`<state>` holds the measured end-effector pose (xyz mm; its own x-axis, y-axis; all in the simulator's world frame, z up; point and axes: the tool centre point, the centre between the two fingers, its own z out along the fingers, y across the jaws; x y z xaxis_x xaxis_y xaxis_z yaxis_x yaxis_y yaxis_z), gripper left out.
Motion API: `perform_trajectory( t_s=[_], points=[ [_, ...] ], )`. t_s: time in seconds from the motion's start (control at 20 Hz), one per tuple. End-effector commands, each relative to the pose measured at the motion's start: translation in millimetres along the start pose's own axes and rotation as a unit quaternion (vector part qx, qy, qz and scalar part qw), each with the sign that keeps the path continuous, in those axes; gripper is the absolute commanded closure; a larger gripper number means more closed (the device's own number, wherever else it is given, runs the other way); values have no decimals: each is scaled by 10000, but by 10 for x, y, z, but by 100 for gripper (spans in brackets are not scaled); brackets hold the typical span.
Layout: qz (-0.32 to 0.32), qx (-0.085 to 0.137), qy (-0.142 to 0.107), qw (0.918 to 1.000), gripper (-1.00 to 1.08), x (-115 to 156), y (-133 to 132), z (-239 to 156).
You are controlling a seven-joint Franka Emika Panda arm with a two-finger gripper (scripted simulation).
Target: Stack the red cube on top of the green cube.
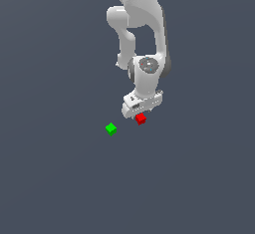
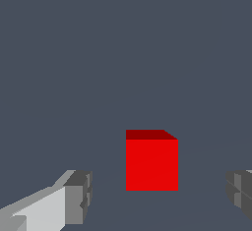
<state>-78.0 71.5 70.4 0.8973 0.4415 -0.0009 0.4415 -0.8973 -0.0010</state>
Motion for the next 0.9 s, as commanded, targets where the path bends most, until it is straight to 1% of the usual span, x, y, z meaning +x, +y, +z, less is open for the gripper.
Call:
perform_trajectory(
  t_s=[0.0, 0.25, 0.6, 0.85],
  points=[
    [-1, -1, 2, 10000, -92, 1, 0, 2],
    [-3, -2, 2, 10000, -92, -3, 0, 105],
    [-10, -4, 4, 10000, -92, -11, -1, 413],
    [-12, -5, 4, 10000, -92, -5, 1, 503]
  ],
)
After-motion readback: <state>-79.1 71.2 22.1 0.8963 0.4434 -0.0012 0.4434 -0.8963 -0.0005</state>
